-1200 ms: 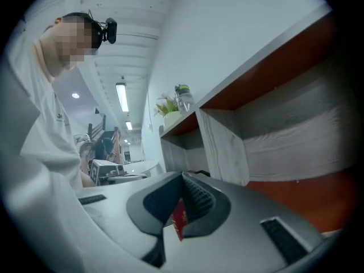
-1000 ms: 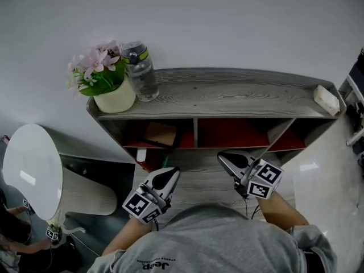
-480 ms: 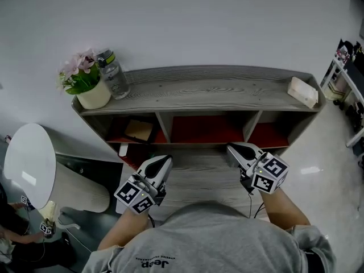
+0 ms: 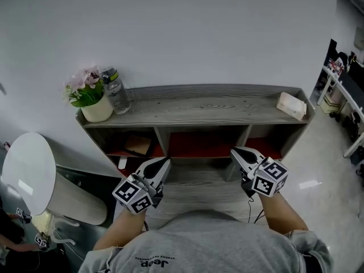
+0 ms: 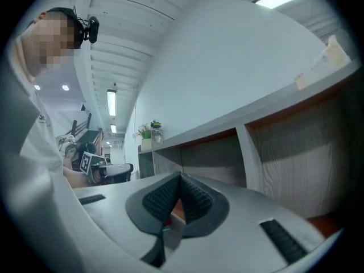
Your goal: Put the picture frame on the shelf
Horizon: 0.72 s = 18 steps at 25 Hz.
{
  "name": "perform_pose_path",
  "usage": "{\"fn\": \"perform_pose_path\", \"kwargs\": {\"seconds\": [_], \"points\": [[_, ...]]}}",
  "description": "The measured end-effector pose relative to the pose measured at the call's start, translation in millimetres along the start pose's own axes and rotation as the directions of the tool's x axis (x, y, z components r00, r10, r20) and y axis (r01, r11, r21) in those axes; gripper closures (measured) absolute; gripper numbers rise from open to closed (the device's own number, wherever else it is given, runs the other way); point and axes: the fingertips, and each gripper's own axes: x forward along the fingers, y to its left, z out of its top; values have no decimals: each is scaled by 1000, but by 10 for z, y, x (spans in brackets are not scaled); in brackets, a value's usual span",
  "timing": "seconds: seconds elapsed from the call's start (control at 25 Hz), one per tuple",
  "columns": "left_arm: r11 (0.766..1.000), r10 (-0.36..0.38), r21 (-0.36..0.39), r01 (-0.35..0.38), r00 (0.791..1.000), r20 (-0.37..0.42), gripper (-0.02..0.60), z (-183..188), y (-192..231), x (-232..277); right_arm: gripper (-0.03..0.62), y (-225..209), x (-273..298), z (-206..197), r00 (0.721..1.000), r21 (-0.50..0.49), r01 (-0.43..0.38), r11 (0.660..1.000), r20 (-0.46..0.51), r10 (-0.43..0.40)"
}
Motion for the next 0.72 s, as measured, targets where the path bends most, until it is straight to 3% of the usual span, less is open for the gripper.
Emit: {"fn": "perform_pose_path", "kwargs": {"seconds": [0.32, 0.72], "points": [[999, -29, 36, 30, 999, -20, 574, 47, 29, 75, 589, 27, 56, 18, 1000, -28, 4, 1000, -7, -4], [999, -32, 29, 33, 999, -19, 574, 45, 26, 54, 589, 80, 65, -14, 999, -66, 11, 998, -37, -13]]}}
